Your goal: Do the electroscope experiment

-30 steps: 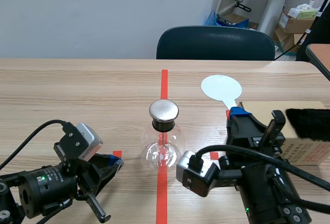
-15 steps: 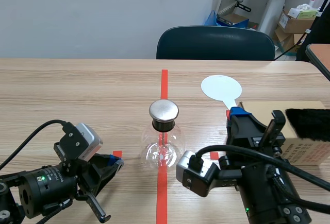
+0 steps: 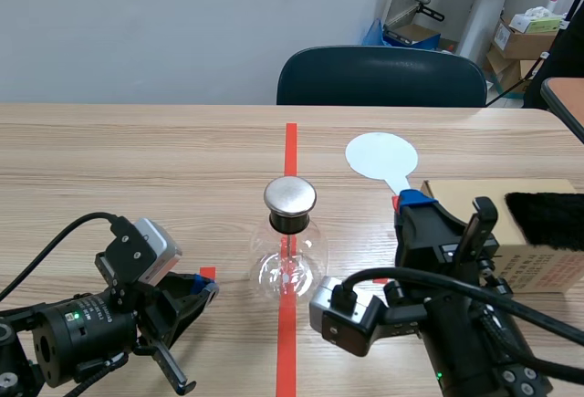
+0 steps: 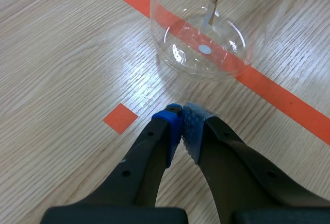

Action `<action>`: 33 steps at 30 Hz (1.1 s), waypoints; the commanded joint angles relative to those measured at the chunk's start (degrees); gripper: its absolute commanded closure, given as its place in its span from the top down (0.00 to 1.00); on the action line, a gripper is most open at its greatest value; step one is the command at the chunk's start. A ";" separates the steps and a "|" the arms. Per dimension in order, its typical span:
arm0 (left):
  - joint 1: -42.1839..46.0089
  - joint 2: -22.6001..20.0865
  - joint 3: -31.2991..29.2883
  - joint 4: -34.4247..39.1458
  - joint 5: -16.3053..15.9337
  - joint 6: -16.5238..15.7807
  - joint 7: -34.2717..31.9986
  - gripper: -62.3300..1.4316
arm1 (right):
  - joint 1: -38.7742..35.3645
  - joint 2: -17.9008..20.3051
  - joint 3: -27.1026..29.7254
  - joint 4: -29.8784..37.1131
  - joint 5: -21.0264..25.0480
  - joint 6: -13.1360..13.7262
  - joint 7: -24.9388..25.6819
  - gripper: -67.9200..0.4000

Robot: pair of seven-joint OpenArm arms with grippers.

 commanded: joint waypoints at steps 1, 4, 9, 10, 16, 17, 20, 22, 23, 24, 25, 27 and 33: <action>-0.17 0.33 -0.28 1.20 0.04 -0.11 -0.94 0.06 | 0.52 0.66 0.04 0.50 -0.31 -0.76 0.90 0.02; -0.17 0.33 -0.28 1.20 0.04 -0.11 -0.94 0.06 | 0.55 0.66 0.04 0.50 -0.57 -1.09 3.67 0.02; -0.17 0.33 -0.28 1.20 0.04 -0.11 -0.94 0.06 | 0.55 0.66 0.04 0.50 -0.70 -1.09 9.25 0.02; -0.17 0.33 -0.28 1.20 0.04 -0.11 -0.94 0.06 | 0.55 0.63 0.04 0.50 -0.70 -1.09 10.21 0.02; -0.17 0.33 -0.28 1.20 0.04 -0.11 -0.94 0.06 | 0.55 0.63 0.04 0.50 -0.70 -1.09 16.00 0.02; -0.17 0.33 -0.28 1.20 0.04 -0.11 -0.94 0.06 | 0.55 0.63 0.04 0.50 -0.70 -1.07 16.92 0.02; -0.17 0.33 -0.28 1.20 0.04 -0.11 -0.94 0.06 | 0.55 0.63 0.04 0.50 -0.74 -1.07 19.17 0.02; -0.17 0.33 -0.28 1.20 0.04 -0.11 -0.94 0.06 | 0.55 0.63 0.04 0.50 -0.90 -1.07 20.61 0.02; -0.17 0.33 -0.28 1.20 0.04 -0.11 -0.94 0.06 | 0.55 0.63 0.04 0.50 -0.96 -1.07 21.31 0.02; -0.17 0.33 -0.28 1.20 0.04 -0.11 -0.94 0.06 | 0.55 0.63 0.04 0.50 -1.20 -1.05 21.84 0.02; -0.17 0.33 -0.28 1.20 0.04 -0.11 -0.96 0.06 | 0.55 0.63 0.04 0.50 -1.62 -1.05 22.14 0.02; -0.17 0.33 -0.28 1.20 0.04 -0.11 -0.94 0.06 | 0.55 0.63 0.04 0.50 -2.16 -1.05 22.53 0.02; -0.17 0.33 -0.28 1.20 0.04 -0.11 -0.94 0.06 | 0.55 0.63 0.04 0.50 -2.16 -1.05 22.53 0.02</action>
